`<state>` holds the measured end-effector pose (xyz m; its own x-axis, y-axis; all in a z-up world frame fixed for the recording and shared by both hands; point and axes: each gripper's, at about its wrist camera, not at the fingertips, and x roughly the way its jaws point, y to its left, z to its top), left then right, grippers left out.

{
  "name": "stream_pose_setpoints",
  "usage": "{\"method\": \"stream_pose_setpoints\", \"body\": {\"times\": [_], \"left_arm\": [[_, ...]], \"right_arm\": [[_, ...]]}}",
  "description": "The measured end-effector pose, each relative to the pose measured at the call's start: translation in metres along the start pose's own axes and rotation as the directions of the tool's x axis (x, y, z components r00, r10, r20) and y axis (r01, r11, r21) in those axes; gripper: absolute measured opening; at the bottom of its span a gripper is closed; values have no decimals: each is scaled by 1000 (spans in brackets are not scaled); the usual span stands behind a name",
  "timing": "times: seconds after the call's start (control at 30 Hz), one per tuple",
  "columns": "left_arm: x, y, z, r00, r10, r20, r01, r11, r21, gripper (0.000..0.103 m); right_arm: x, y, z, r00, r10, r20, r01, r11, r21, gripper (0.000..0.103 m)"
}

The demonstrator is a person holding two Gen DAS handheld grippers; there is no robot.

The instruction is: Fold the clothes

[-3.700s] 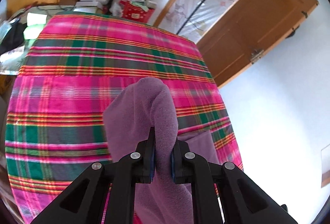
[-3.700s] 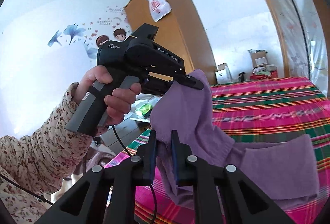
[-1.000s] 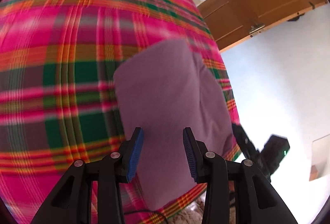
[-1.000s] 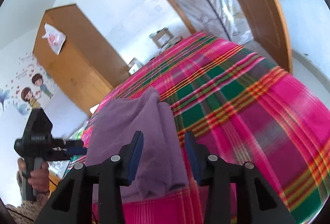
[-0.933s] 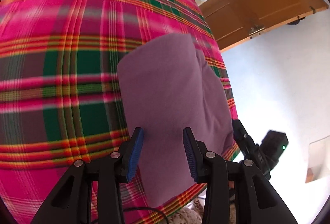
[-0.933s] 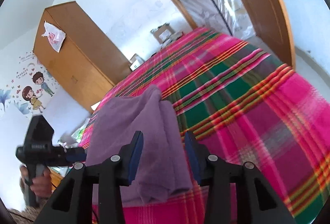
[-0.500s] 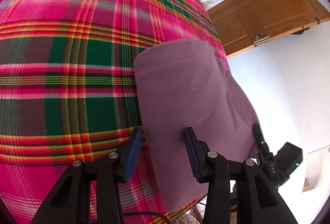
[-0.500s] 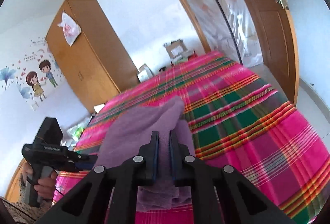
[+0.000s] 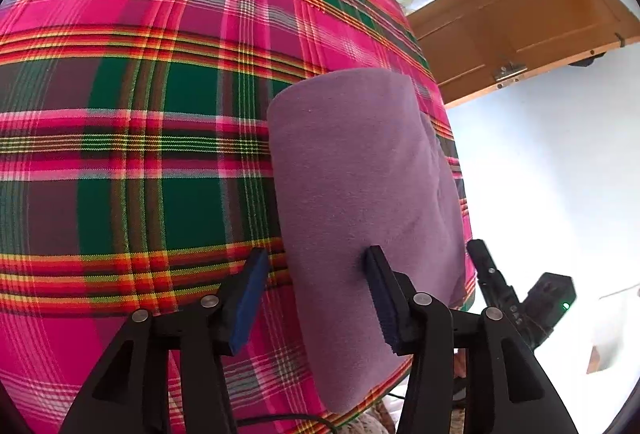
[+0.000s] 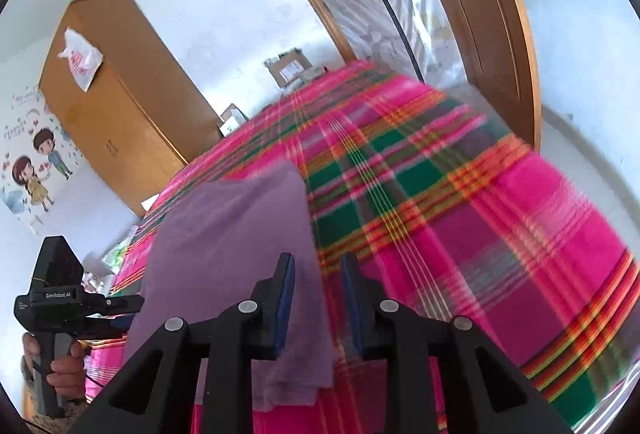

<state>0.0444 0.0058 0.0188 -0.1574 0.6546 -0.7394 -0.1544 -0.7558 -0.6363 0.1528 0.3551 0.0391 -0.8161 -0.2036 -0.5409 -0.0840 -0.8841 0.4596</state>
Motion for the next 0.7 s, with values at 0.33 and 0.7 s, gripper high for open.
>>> {"method": "stream_pose_setpoints", "body": {"times": [0.33, 0.7], "left_arm": [[-6, 4, -9, 1000, -13, 3, 13, 1000, 5, 52], [-19, 15, -20, 999, -32, 4, 32, 999, 13, 53]], "right_arm": [[-2, 20, -47, 993, -113, -40, 104, 976, -191, 26], [-14, 21, -23, 994, -108, -9, 105, 980, -171, 26]]}}
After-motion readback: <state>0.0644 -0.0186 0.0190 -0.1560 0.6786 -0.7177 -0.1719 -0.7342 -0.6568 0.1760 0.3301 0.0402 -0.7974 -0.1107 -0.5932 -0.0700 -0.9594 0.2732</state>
